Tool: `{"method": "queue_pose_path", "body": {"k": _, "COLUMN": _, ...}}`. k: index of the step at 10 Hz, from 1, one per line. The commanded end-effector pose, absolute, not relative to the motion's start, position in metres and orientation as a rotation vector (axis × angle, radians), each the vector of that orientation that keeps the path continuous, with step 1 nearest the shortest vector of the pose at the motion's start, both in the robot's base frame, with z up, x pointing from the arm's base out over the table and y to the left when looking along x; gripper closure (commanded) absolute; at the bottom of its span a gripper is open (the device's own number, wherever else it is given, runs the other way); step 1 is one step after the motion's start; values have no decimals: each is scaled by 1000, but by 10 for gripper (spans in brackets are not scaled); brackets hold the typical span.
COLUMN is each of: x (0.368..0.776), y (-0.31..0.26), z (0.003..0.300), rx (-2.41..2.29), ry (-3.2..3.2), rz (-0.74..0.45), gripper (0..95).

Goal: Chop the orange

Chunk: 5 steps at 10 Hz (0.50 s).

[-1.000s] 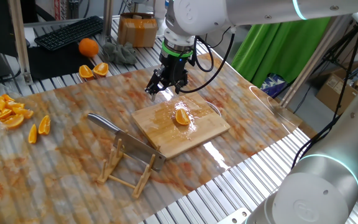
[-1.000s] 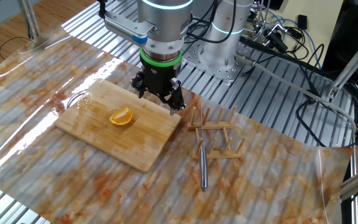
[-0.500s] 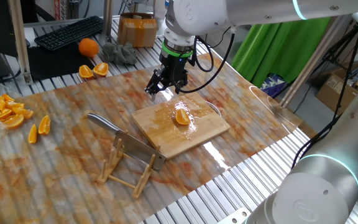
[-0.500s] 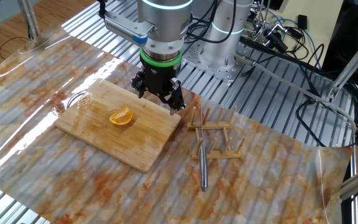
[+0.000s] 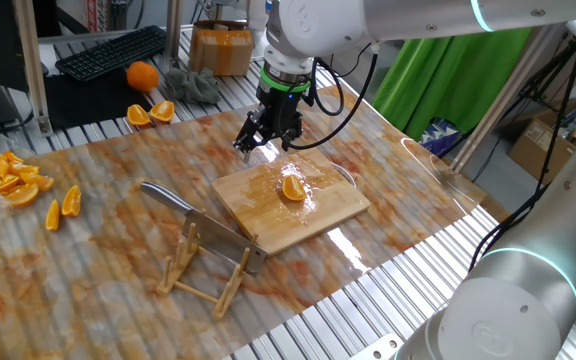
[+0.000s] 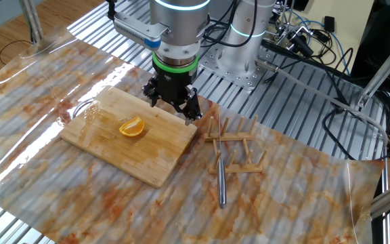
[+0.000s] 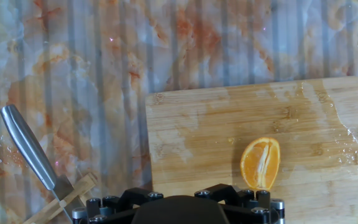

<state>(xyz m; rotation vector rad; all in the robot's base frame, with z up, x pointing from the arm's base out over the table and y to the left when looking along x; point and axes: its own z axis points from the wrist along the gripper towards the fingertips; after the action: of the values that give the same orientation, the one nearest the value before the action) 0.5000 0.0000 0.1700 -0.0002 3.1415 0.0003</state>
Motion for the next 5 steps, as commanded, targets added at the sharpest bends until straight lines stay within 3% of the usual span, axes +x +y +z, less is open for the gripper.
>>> {"method": "queue_pose_path", "body": {"k": 1, "x": 500, "y": 0, "z": 170, "rx": -27, "ry": 3103, "rz": 100, "gripper": 950}}
{"method": "queue_pose_path", "body": {"k": 5, "x": 497, "y": 0, "z": 168, "rx": -41, "ry": 3102, "rz": 104, "gripper": 950}}
